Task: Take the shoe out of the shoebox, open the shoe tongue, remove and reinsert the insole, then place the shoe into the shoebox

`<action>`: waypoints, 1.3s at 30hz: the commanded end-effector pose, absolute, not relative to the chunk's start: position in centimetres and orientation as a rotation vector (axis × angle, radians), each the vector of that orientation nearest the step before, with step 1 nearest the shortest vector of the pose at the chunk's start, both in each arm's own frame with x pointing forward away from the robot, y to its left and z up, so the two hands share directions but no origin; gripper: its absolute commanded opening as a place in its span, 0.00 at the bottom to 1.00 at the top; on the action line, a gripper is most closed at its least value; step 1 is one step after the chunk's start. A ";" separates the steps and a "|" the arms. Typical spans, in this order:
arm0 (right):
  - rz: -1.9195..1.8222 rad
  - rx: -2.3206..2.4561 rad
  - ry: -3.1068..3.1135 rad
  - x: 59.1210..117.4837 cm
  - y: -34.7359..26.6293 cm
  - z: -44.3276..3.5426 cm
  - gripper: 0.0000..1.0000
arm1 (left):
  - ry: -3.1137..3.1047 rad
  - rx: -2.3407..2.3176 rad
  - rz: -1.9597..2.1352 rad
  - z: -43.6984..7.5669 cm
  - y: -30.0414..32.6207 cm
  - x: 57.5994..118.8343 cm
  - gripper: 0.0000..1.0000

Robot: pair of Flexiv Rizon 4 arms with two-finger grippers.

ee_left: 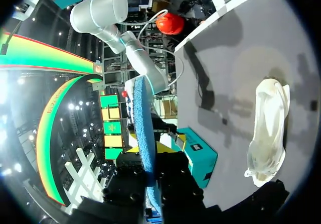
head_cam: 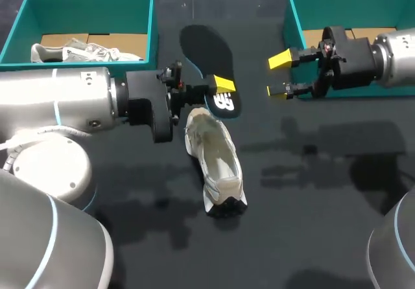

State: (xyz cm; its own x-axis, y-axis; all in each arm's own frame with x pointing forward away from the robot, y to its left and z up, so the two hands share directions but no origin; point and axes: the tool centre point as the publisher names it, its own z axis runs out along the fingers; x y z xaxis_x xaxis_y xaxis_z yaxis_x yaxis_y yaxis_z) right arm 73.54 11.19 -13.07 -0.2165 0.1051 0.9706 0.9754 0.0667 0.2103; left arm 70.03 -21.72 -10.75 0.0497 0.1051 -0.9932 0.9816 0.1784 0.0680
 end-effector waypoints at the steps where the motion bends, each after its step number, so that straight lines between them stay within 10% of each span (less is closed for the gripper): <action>1: -1.267 -1.140 -1.477 73.6 11.3 -13.2 1.00 | 1.301 1.153 -0.984 -11.0 -22.0 69.9 0.00; 25: -1.260 -1.153 -1.505 75.1 17.2 -13.9 1.00 | 1.095 1.204 -0.985 -14.2 -25.6 71.4 0.00; 33: -1.262 -1.129 -1.483 75.4 17.8 -14.5 0.49 | 1.086 1.221 -0.970 -14.6 -25.8 71.3 0.00; 39: -1.268 -1.127 -1.478 75.5 17.9 -14.5 0.37 | 1.078 1.223 -0.958 -14.7 -25.8 71.2 0.00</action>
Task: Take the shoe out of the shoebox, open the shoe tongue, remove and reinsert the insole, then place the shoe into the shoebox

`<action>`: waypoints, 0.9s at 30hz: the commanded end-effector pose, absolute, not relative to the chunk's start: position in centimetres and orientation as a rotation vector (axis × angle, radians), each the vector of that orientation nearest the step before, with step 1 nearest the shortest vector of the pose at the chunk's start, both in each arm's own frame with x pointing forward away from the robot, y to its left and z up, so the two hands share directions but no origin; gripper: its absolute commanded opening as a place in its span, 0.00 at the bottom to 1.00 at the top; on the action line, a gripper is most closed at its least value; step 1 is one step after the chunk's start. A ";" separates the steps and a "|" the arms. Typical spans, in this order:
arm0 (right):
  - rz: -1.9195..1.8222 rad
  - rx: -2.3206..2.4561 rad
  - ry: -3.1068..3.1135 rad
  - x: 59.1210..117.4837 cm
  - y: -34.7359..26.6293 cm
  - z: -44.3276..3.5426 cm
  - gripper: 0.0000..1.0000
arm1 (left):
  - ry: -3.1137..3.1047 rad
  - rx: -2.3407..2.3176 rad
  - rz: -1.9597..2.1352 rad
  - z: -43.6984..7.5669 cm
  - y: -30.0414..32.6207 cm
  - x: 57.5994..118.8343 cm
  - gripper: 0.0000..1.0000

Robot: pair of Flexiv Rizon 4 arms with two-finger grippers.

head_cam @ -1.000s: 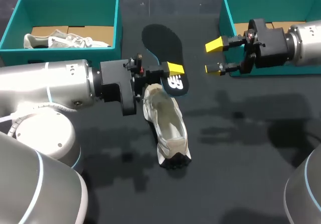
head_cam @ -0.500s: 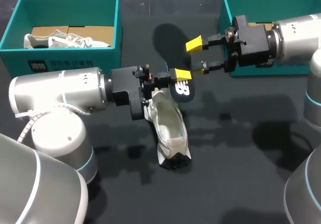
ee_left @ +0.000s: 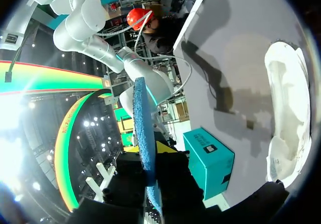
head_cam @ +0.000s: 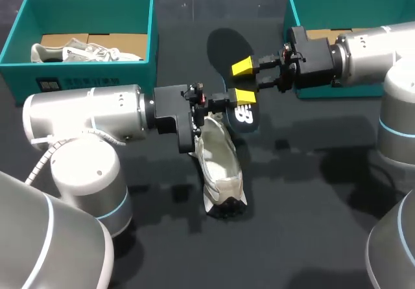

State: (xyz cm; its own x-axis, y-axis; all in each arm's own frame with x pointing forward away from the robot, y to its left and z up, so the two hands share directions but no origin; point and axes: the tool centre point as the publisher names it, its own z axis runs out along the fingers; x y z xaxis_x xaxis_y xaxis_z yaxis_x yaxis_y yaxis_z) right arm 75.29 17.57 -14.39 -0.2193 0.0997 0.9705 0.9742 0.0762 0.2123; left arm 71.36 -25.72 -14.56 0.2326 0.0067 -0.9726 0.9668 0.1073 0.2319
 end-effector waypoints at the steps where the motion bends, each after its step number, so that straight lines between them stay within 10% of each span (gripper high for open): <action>1: -1.269 -1.127 -1.478 75.5 17.8 -14.5 0.37 | 1.077 1.223 -0.957 -14.7 -25.8 71.2 0.00; 16: -1.266 -1.174 -1.399 75.6 17.1 -14.8 0.34 | 1.057 1.232 -0.900 -15.0 -25.6 71.0 0.00; 18: -1.262 -1.178 -1.391 75.6 17.1 -14.8 0.28 | 1.058 1.233 -0.897 -15.1 -25.6 71.0 0.00; 20: -1.262 -1.180 -1.388 75.5 17.1 -14.8 0.00 | 1.059 1.233 -0.896 -15.2 -25.6 71.0 0.00; 25: -1.259 -1.181 -1.387 75.5 17.1 -14.9 0.00 | 1.064 1.235 -0.895 -15.4 -25.6 70.9 0.00; 26: -1.259 -1.181 -1.387 75.5 17.1 -14.9 0.00 | 1.067 1.234 -0.898 -15.3 -25.4 70.8 0.10; 27: -1.259 -1.180 -1.387 75.5 17.1 -14.9 0.00 | 1.071 1.233 -0.901 -15.2 -25.2 70.8 0.47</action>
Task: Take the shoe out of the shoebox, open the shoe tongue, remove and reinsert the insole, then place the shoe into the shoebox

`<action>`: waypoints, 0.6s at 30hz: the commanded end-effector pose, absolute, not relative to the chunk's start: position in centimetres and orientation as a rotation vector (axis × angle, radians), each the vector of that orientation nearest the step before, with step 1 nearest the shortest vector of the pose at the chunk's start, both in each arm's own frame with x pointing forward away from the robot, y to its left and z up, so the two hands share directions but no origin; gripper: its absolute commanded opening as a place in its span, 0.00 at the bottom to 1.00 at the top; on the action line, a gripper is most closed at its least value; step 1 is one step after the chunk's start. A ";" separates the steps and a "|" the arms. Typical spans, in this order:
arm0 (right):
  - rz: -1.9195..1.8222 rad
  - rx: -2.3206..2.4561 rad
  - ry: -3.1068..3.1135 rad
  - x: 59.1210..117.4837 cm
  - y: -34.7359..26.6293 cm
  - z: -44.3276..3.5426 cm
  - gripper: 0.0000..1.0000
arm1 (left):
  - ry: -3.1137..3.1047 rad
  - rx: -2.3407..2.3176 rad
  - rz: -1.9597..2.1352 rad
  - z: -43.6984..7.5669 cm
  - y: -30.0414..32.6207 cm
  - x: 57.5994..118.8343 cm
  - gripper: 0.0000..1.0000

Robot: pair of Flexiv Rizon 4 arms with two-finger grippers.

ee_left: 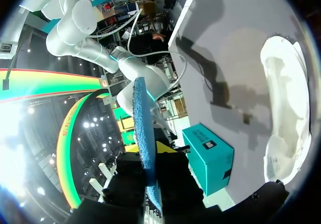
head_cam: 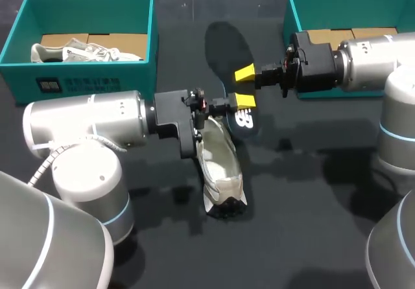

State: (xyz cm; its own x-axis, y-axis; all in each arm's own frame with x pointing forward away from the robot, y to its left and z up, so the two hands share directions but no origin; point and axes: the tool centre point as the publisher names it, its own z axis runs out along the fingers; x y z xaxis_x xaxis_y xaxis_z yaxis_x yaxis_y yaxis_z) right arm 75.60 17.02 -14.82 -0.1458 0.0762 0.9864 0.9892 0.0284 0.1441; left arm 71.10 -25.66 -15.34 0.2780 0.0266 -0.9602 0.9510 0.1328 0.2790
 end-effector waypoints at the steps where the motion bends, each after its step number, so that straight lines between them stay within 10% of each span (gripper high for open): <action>1: -1.261 -1.179 -1.387 75.5 17.0 -15.0 0.00 | 1.075 1.230 -0.907 -15.0 -24.9 70.7 0.98; 18: -1.285 -1.206 -1.358 74.2 15.6 -16.7 0.00 | 1.119 1.334 -0.936 -10.2 -16.0 73.0 1.00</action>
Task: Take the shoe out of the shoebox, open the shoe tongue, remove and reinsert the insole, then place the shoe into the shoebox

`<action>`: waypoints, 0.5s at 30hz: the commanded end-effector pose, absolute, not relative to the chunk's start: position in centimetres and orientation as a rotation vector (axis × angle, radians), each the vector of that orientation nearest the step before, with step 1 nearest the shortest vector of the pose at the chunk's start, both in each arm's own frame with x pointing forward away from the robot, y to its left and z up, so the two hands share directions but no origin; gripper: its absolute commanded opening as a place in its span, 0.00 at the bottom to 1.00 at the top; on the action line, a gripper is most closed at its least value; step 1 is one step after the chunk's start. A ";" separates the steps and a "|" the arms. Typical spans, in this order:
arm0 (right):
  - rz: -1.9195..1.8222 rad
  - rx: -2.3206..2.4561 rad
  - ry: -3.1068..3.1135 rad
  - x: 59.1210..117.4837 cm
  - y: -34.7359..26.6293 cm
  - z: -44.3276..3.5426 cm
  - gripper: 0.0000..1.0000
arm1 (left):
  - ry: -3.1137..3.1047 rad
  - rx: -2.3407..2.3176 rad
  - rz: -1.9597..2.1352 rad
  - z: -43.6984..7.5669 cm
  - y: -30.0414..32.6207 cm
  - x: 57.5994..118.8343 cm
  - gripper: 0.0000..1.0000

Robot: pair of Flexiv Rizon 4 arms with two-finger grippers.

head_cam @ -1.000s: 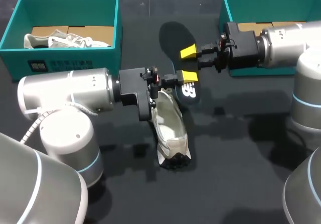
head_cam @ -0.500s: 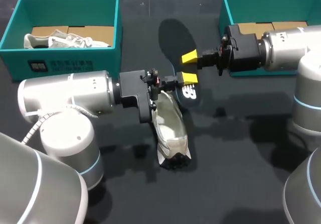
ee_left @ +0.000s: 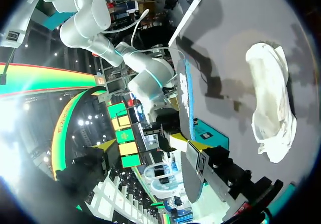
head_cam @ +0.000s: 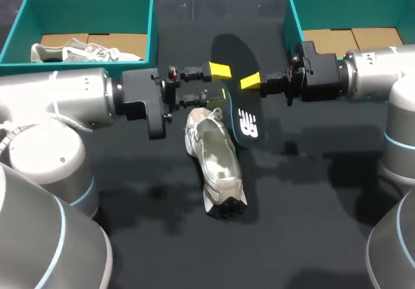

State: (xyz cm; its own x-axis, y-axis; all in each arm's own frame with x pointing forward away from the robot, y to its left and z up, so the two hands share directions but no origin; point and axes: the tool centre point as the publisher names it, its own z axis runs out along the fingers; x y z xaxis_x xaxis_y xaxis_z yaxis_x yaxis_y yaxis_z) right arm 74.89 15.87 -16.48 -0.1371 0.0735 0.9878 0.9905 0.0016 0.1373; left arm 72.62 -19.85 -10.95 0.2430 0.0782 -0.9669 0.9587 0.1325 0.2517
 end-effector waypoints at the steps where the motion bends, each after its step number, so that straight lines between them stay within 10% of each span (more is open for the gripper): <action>1: -1.286 -1.206 -1.357 74.2 15.6 -16.8 0.00 | 1.119 1.334 -0.936 -10.2 -16.0 73.0 1.00; 15: -1.296 -1.206 -1.368 74.3 15.1 -17.0 0.00 | 1.160 1.444 -0.893 -10.1 -15.2 73.7 1.00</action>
